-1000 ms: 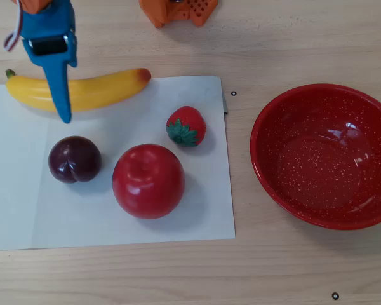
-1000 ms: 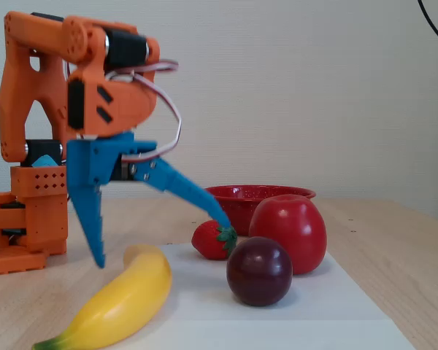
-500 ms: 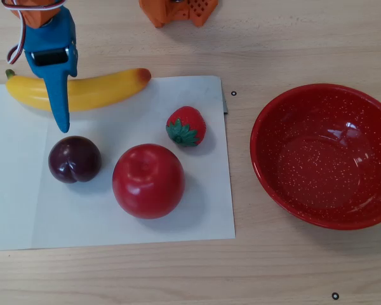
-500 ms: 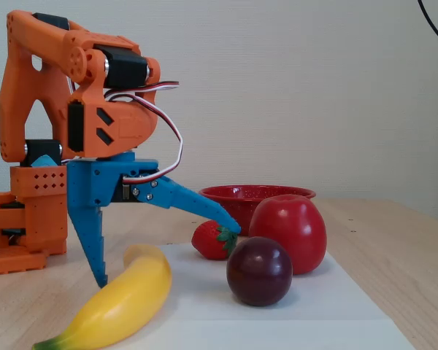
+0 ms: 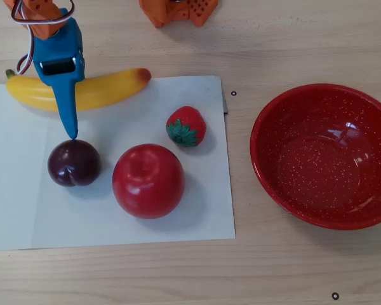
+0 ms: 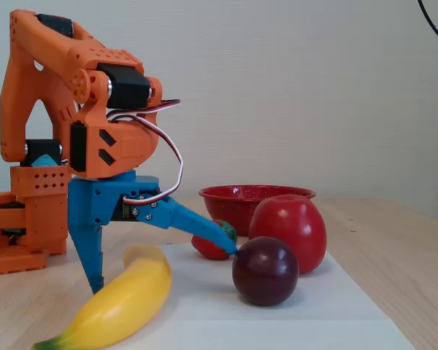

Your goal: Grasp the banana and put it in the red bowl

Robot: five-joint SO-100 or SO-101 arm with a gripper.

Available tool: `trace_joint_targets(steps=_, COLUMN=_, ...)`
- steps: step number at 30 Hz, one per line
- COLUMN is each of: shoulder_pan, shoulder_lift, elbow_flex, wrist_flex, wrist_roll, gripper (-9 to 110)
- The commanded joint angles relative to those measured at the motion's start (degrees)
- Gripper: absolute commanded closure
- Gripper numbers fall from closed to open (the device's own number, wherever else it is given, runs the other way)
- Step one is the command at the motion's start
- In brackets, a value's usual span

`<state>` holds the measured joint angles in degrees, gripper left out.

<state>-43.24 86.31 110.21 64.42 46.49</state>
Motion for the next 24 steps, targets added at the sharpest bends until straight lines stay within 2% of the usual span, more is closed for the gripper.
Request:
trace_joint_targets(steps=1, shoulder_pan=2.46, shoulder_lift=0.62, elbow_flex=-2.11, wrist_flex=-2.11, wrist_roll=-1.23, gripper=35)
trace_joint_targets(steps=11, shoulder_pan=1.32, shoulder_lift=0.79, elbow_flex=-2.64, wrist_flex=-1.85, wrist_roll=-0.44, gripper=62)
trace_joint_targets(steps=15, shoulder_pan=0.97, shoulder_lift=1.58, elbow_flex=-2.64, wrist_flex=-1.93, wrist_roll=-0.53, gripper=82)
trace_joint_targets(steps=17, shoulder_pan=0.79, shoulder_lift=2.29, elbow_flex=-2.20, wrist_flex=-2.20, wrist_roll=-1.23, gripper=98)
trace_joint_targets(steps=18, shoulder_pan=0.79, shoulder_lift=2.55, elbow_flex=-1.93, wrist_flex=-2.37, wrist_roll=-1.67, gripper=101)
trace_joint_targets(steps=24, shoulder_pan=0.62, shoulder_lift=5.45, elbow_flex=-0.44, wrist_flex=-1.58, wrist_roll=-1.23, gripper=101)
